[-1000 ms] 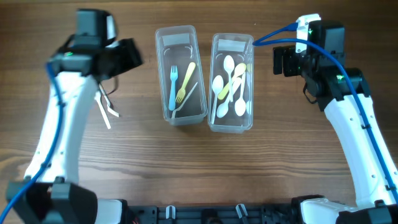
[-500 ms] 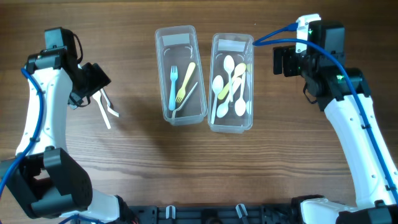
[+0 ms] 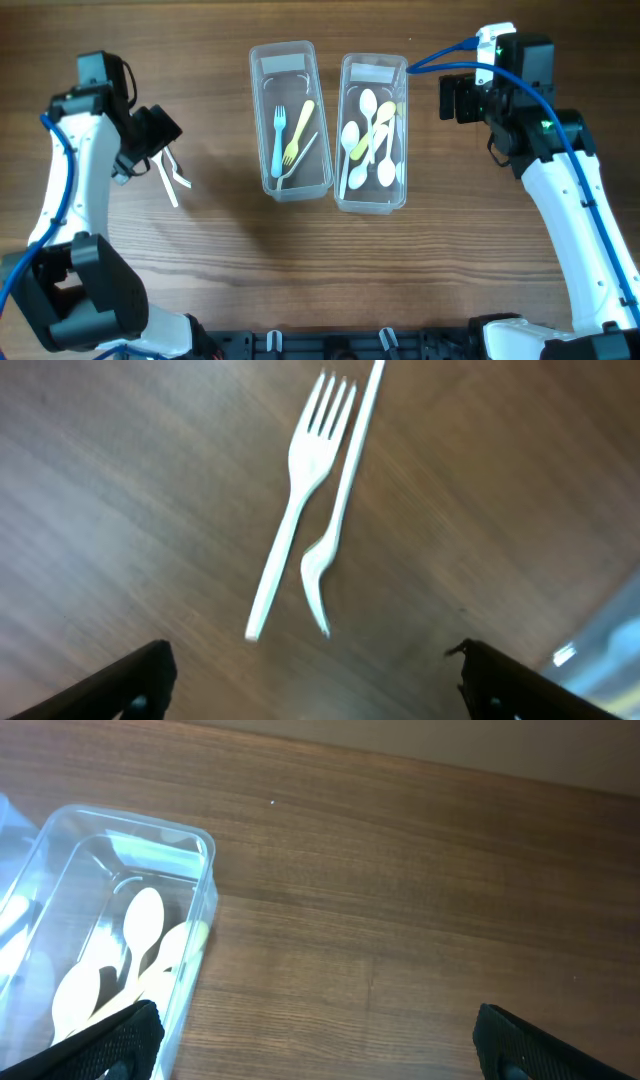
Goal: Pack container
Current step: 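Return the left gripper to the pile and grasp the white knife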
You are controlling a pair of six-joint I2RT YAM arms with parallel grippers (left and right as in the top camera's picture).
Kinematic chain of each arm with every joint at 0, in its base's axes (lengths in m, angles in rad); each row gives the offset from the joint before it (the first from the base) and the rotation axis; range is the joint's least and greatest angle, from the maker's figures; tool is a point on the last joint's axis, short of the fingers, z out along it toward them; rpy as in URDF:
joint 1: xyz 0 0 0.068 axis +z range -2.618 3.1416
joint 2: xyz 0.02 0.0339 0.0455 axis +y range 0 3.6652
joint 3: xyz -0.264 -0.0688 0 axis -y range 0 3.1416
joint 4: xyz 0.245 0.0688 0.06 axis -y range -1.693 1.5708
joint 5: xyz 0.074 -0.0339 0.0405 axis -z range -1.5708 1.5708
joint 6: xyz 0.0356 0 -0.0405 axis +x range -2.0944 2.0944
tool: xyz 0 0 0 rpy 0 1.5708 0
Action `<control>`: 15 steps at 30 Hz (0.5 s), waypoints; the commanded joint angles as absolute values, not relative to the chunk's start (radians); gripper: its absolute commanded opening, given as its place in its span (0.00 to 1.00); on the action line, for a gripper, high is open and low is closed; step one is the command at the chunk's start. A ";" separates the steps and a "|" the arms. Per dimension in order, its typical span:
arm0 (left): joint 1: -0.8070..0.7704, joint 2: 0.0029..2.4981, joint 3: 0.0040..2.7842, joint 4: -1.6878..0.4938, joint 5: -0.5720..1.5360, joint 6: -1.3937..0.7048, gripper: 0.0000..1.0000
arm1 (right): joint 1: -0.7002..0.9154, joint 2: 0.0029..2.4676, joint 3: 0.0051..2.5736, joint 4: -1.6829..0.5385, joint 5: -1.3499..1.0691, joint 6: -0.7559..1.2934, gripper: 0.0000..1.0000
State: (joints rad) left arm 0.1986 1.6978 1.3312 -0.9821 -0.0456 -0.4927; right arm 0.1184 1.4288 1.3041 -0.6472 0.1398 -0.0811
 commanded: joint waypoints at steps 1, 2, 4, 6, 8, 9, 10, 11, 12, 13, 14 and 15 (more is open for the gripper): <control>0.199 1.702 1.201 -0.884 -0.071 -0.572 0.89 | 0.117 1.434 1.312 -0.645 0.157 -0.090 1.00; 0.199 1.702 1.168 -0.833 -0.060 -0.585 0.87 | 0.117 1.434 1.312 -0.645 0.157 -0.090 1.00; 0.198 1.702 1.131 -0.764 -0.043 -0.583 0.77 | 0.117 1.434 1.311 -0.645 0.157 -0.090 1.00; 0.197 1.702 1.131 -0.750 -0.043 -0.580 0.71 | 0.117 1.434 1.312 -0.645 0.157 -0.090 1.00; 0.194 1.702 1.130 -0.730 -0.043 -0.580 0.55 | 0.117 1.434 1.312 -0.645 0.157 -0.090 1.00; 0.191 1.702 1.130 -0.719 -0.043 -0.580 0.49 | 0.117 1.434 1.312 -0.645 0.157 -0.090 1.00; 0.187 1.702 1.130 -0.705 -0.043 -0.580 0.46 | 0.117 1.434 1.312 -0.645 0.157 -0.090 1.00; 0.182 1.702 1.130 -0.690 -0.043 -0.580 0.47 | 0.117 1.434 1.311 -0.645 0.157 -0.090 1.00; 0.174 1.703 1.130 -0.678 -0.043 -0.580 0.45 | 0.117 1.434 1.312 -0.645 0.157 -0.090 1.00; 0.168 1.707 1.130 -0.667 -0.043 -0.581 0.44 | 0.117 1.434 1.312 -0.645 0.157 -0.090 1.00; 0.158 1.714 1.130 -0.655 -0.043 -0.581 0.43 | 0.117 1.434 1.312 -0.645 0.157 -0.090 1.00; 0.146 1.728 1.131 -0.640 -0.043 -0.581 0.43 | 0.117 1.434 1.312 -0.645 0.157 -0.090 1.00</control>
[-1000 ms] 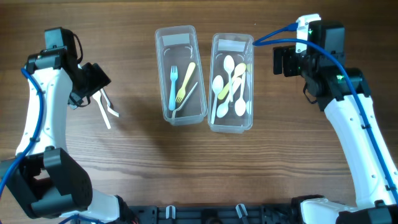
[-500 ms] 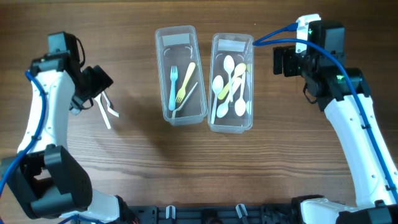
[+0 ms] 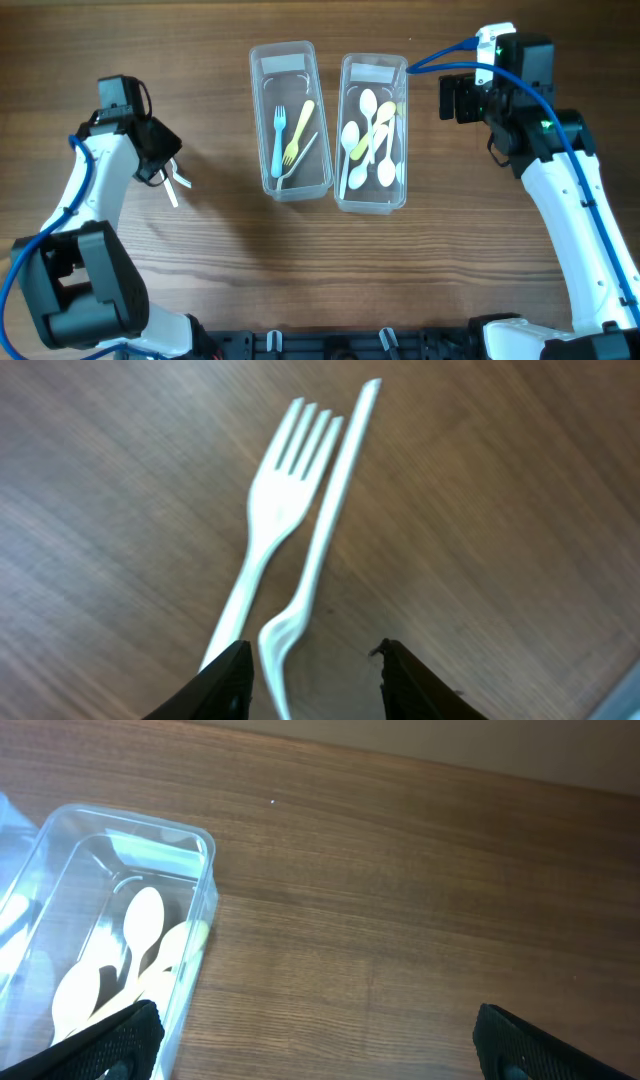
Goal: Pack container
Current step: 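Return the left gripper to the pile and grasp the white knife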
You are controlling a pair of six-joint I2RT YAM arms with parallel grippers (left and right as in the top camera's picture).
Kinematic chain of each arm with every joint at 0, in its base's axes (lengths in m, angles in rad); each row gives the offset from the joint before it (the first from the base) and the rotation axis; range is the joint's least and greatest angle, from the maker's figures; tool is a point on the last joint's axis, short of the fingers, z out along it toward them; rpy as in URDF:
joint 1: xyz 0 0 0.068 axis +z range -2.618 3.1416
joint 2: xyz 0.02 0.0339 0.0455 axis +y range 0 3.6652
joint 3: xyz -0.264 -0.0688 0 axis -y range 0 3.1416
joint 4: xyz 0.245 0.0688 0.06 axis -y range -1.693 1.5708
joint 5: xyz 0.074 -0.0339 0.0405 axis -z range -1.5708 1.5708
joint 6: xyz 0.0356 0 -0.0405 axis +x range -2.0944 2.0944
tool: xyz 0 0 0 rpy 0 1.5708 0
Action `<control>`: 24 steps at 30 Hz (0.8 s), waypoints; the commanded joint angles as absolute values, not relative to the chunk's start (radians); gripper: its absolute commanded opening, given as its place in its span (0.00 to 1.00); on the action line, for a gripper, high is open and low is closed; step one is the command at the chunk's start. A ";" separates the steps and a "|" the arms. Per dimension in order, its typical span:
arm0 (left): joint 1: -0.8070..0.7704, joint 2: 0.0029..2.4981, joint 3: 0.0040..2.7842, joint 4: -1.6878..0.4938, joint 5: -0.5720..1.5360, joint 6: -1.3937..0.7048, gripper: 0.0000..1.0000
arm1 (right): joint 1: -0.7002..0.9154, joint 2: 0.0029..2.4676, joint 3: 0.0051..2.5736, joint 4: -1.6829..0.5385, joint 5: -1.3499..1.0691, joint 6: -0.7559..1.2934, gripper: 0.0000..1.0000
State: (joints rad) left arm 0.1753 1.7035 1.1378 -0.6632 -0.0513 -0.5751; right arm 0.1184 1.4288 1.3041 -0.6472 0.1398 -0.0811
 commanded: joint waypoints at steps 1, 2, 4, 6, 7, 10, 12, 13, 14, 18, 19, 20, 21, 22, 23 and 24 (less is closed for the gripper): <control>0.139 1.739 1.130 -0.630 -0.043 -0.581 0.43 | 0.117 1.434 1.312 -0.645 0.157 -0.090 1.00; 0.133 1.755 1.130 -0.620 -0.046 -0.581 0.43 | 0.117 1.434 1.312 -0.645 0.157 -0.090 1.00; 0.126 1.803 1.130 -0.592 -0.051 -0.581 0.44 | 0.117 1.434 1.312 -0.645 0.157 -0.091 1.00; 0.127 1.847 1.131 -0.566 -0.051 -0.581 0.44 | 0.117 1.434 1.312 -0.645 0.157 -0.090 1.00; 0.128 1.864 1.131 -0.559 -0.051 -0.581 0.44 | 0.117 1.434 1.312 -0.645 0.157 -0.090 1.00; 0.128 1.883 1.131 -0.553 -0.053 -0.581 0.45 | 0.117 1.434 1.312 -0.645 0.157 -0.090 1.00; 0.128 1.883 1.131 -0.552 -0.055 -0.581 0.45 | 0.117 1.434 1.311 -0.645 0.157 -0.091 1.00; 0.128 1.884 1.131 -0.552 -0.059 -0.581 0.46 | 0.117 1.434 1.312 -0.645 0.157 -0.090 1.00; 0.128 1.884 1.131 -0.551 -0.059 -0.581 0.47 | 0.117 1.434 1.312 -0.645 0.157 -0.090 1.00; 0.128 1.885 1.131 -0.548 -0.059 -0.581 0.39 | 0.117 1.434 1.311 -0.645 0.157 -0.090 1.00; 0.128 1.887 1.131 -0.546 -0.059 -0.581 0.30 | 0.117 1.434 1.312 -0.645 0.157 -0.090 1.00; 0.128 1.894 1.131 -0.542 -0.058 -0.581 0.12 | 0.117 1.434 1.312 -0.645 0.157 -0.091 1.00; 0.128 1.898 1.131 -0.541 -0.058 -0.581 0.08 | 0.117 1.434 1.311 -0.645 0.157 -0.091 1.00; 0.128 1.901 1.131 -0.539 -0.058 -0.581 0.06 | 0.117 1.434 1.312 -0.645 0.157 -0.090 1.00; 0.128 1.902 1.131 -0.538 -0.058 -0.581 0.06 | 0.117 1.434 1.312 -0.645 0.157 -0.091 1.00; 0.128 1.902 1.131 -0.534 -0.058 -0.581 0.05 | 0.117 1.434 1.312 -0.645 0.157 -0.091 1.00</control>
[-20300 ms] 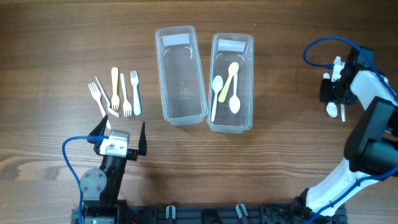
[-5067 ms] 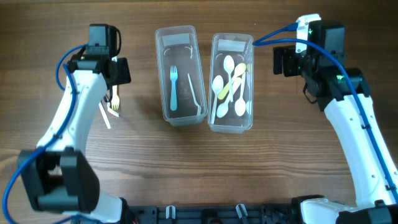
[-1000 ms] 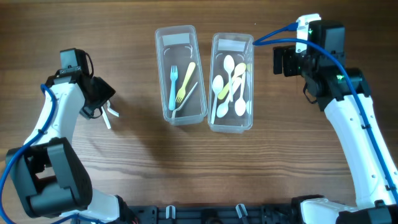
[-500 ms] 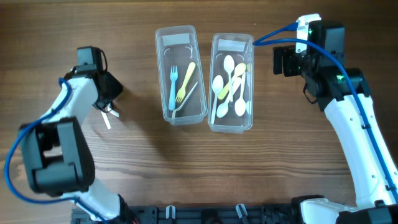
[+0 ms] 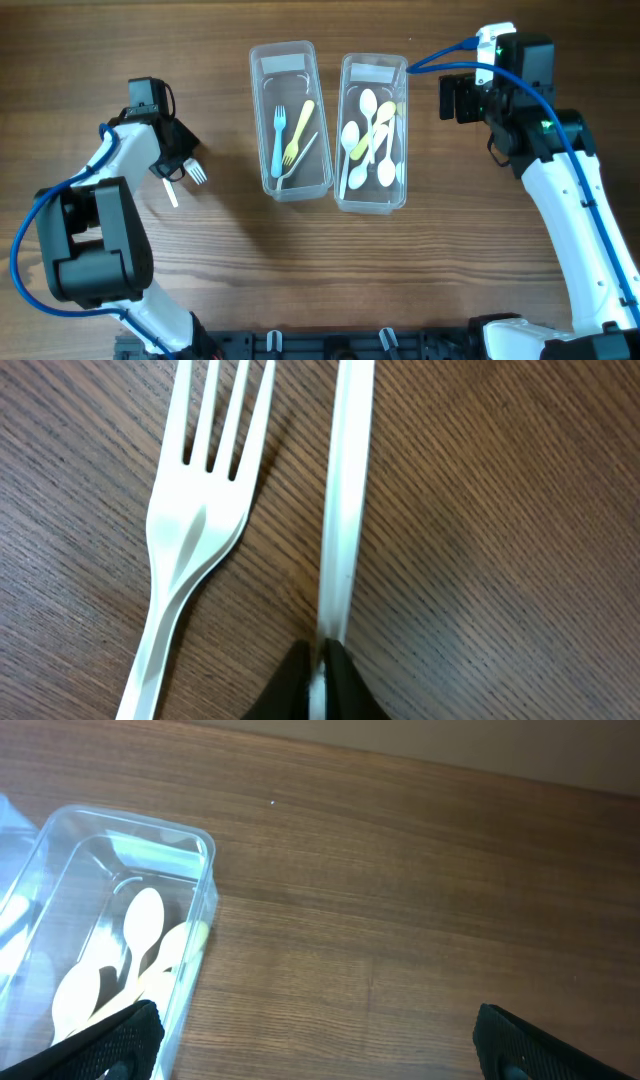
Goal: Pack container
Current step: 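Return the left gripper to the pile and grasp the white knife, then carry the white knife into the left container and release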
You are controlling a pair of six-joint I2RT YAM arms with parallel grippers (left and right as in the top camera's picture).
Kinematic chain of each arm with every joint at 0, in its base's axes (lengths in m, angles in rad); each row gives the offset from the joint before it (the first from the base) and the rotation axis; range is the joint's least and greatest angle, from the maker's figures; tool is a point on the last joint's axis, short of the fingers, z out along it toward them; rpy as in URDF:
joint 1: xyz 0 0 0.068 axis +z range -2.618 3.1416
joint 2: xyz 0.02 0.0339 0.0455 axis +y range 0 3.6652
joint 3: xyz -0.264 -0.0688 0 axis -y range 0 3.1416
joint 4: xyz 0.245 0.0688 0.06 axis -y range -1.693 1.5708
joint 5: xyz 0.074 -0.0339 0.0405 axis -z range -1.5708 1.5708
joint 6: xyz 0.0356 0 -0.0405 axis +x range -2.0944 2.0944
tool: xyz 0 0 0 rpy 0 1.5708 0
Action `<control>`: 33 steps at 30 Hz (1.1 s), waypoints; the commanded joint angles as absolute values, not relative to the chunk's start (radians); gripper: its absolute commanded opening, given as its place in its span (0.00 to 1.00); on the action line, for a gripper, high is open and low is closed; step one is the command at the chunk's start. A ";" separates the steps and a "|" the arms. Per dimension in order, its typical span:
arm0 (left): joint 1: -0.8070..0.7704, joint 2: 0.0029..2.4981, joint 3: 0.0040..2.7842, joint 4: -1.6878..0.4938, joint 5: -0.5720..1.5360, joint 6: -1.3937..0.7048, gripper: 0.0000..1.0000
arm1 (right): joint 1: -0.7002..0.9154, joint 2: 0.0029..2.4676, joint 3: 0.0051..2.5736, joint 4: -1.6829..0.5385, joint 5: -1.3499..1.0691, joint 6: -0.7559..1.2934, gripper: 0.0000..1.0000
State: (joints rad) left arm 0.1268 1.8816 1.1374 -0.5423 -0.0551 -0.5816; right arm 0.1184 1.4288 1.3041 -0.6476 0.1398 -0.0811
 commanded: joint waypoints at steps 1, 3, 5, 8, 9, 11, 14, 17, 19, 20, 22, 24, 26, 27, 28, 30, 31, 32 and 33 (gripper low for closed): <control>0.128 1.902 1.131 -0.532 -0.057 -0.581 0.04 | 0.117 1.434 1.311 -0.645 0.157 -0.090 1.00; 0.128 1.902 1.134 -0.530 -0.051 -0.581 0.04 | 0.117 1.434 1.312 -0.645 0.157 -0.090 1.00; 0.128 1.896 1.145 -0.542 -0.041 -0.581 0.04 | 0.117 1.434 1.312 -0.645 0.157 -0.090 1.00; 0.128 1.867 1.181 -0.573 0.000 -0.581 0.04 | 0.117 1.434 1.312 -0.645 0.157 -0.090 1.00; 0.128 1.851 1.187 -0.577 0.003 -0.581 0.04 | 0.117 1.434 1.311 -0.645 0.157 -0.090 1.00; 0.128 1.826 1.187 -0.577 0.002 -0.581 0.04 | 0.117 1.434 1.311 -0.645 0.157 -0.090 1.00; 0.128 1.824 1.187 -0.596 -0.002 -0.581 0.04 | 0.117 1.434 1.312 -0.645 0.157 -0.090 1.00; 0.128 1.824 1.187 -0.610 0.000 -0.585 0.04 | 0.117 1.434 1.311 -0.645 0.157 -0.090 1.00; 0.128 1.824 1.187 -0.615 -0.001 -0.585 0.04 | 0.117 1.434 1.312 -0.645 0.157 -0.090 1.00; 0.128 1.824 1.187 -0.615 -0.001 -0.585 0.22 | 0.117 1.434 1.312 -0.645 0.157 -0.090 1.00; 0.128 1.824 1.186 -0.617 -0.001 -0.585 0.58 | 0.117 1.434 1.312 -0.645 0.157 -0.090 1.00; 0.128 1.827 1.186 -0.613 -0.001 -0.585 0.59 | 0.117 1.434 1.312 -0.645 0.157 -0.090 1.00; 0.128 1.830 1.185 -0.609 -0.020 -0.611 0.60 | 0.117 1.434 1.312 -0.645 0.157 -0.091 1.00; 0.128 1.831 1.184 -0.605 -0.037 -0.619 0.60 | 0.117 1.434 1.312 -0.645 0.157 -0.090 1.00; 0.128 1.834 1.179 -0.595 -0.045 -0.618 0.59 | 0.117 1.434 1.312 -0.645 0.157 -0.090 1.00; 0.128 1.855 1.164 -0.578 -0.046 -0.619 0.57 | 0.117 1.434 1.312 -0.645 0.157 -0.090 1.00; 0.128 1.872 1.156 -0.564 -0.043 -0.619 0.57 | 0.117 1.434 1.312 -0.645 0.157 -0.090 1.00; 0.128 1.887 1.153 -0.557 -0.042 -0.619 0.57 | 0.117 1.434 1.311 -0.645 0.157 -0.090 1.00; 0.128 1.902 1.152 -0.554 -0.043 -0.619 0.57 | 0.117 1.434 1.311 -0.645 0.157 -0.090 1.00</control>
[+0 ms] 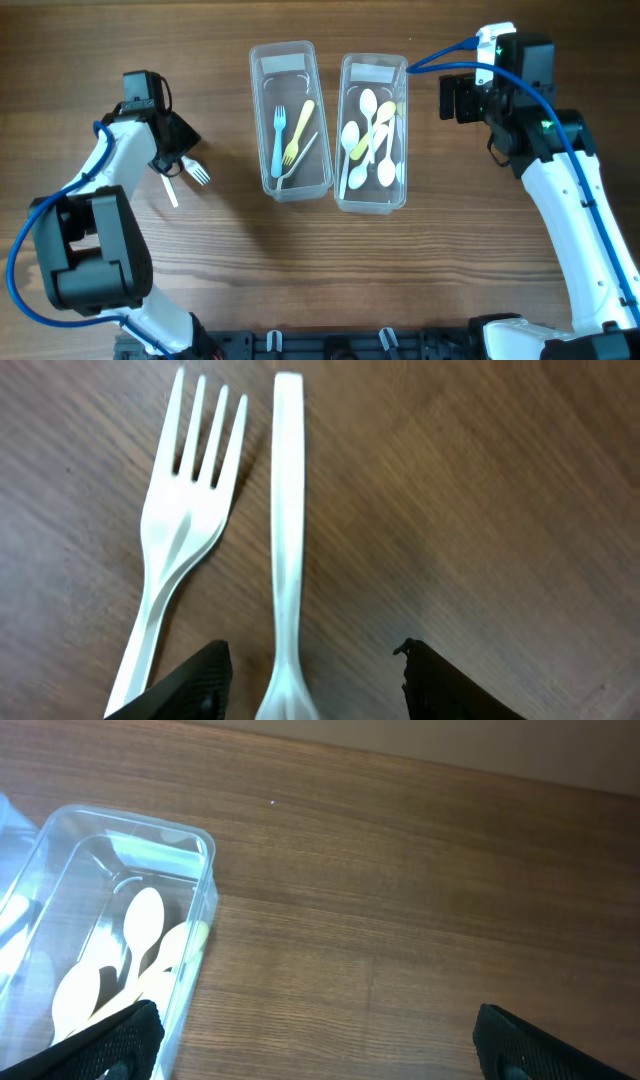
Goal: Pack container
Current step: 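Carry the white knife into the left container and release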
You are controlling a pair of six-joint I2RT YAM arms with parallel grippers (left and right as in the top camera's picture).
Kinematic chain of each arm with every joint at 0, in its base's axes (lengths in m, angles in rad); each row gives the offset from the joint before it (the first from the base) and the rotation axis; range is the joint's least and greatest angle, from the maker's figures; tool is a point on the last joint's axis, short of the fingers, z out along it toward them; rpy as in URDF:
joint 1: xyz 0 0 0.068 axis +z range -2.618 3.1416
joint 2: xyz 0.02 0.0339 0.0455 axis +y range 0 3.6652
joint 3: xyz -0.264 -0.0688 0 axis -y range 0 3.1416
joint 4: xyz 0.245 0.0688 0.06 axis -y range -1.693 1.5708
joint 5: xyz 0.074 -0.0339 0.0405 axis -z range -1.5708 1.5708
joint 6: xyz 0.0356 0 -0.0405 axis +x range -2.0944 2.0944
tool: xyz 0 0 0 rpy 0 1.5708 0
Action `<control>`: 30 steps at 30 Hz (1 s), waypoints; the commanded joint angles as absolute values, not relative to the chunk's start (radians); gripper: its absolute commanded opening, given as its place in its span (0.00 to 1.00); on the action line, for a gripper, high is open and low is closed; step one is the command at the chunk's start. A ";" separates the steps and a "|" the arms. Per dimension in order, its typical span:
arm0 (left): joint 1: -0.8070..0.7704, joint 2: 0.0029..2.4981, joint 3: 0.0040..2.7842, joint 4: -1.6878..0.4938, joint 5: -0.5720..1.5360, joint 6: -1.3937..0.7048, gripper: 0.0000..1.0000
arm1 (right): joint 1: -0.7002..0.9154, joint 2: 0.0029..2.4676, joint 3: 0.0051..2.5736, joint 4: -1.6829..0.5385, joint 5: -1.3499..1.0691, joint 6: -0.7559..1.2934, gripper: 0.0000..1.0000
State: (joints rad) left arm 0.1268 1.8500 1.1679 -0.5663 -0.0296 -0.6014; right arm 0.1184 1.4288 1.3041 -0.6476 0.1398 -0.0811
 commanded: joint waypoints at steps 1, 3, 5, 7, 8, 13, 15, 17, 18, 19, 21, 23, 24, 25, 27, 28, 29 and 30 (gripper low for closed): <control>0.128 1.922 1.151 -0.550 -0.043 -0.619 0.56 | 0.117 1.434 1.312 -0.645 0.157 -0.090 1.00; 0.128 1.960 1.151 -0.540 -0.041 -0.619 0.55 | 0.117 1.434 1.311 -0.645 0.157 -0.091 1.00; 0.128 1.998 1.151 -0.529 -0.026 -0.619 0.55 | 0.117 1.434 1.312 -0.645 0.157 -0.091 1.00; 0.128 2.020 1.152 -0.521 0.005 -0.619 0.50 | 0.117 1.434 1.312 -0.645 0.157 -0.090 1.00; 0.128 2.024 1.152 -0.515 0.024 -0.619 0.33 | 0.117 1.434 1.311 -0.645 0.157 -0.090 1.00; 0.128 1.996 1.171 -0.517 0.117 -0.618 0.04 | 0.117 1.434 1.312 -0.645 0.157 -0.090 1.00; 0.128 1.960 1.195 -0.542 0.140 -0.618 0.04 | 0.117 1.434 1.312 -0.645 0.157 -0.090 1.00; 0.128 1.915 1.216 -0.566 0.150 -0.618 0.04 | 0.117 1.434 1.312 -0.645 0.157 -0.090 1.00; 0.128 1.884 1.228 -0.581 0.150 -0.618 0.04 | 0.117 1.434 1.312 -0.645 0.157 -0.091 1.00; 0.128 1.848 1.240 -0.597 0.150 -0.618 0.04 | 0.117 1.434 1.312 -0.645 0.157 -0.090 1.00; 0.128 1.785 1.254 -0.616 0.150 -0.618 0.04 | 0.117 1.434 1.312 -0.645 0.157 -0.091 1.00; 0.127 1.679 1.259 -0.632 0.149 -0.618 0.04 | 0.117 1.434 1.312 -0.645 0.157 -0.090 1.00; 0.125 1.626 1.259 -0.638 0.149 -0.618 0.04 | 0.117 1.434 1.311 -0.645 0.157 -0.090 1.00; 0.117 1.560 1.259 -0.645 0.150 -0.610 0.04 | 0.117 1.434 1.312 -0.645 0.157 -0.090 1.00; 0.094 1.488 1.259 -0.654 0.149 -0.606 0.04 | 0.117 1.434 1.312 -0.645 0.157 -0.090 1.00; 0.071 1.449 1.259 -0.657 0.150 -0.602 0.04 | 0.117 1.434 1.312 -0.645 0.157 -0.091 1.00; 0.047 1.424 1.259 -0.656 0.156 -0.581 0.04 | 0.117 1.434 1.312 -0.645 0.157 -0.091 1.00; 0.003 1.394 1.259 -0.651 0.172 -0.545 0.04 | 0.117 1.434 1.311 -0.645 0.157 -0.091 1.00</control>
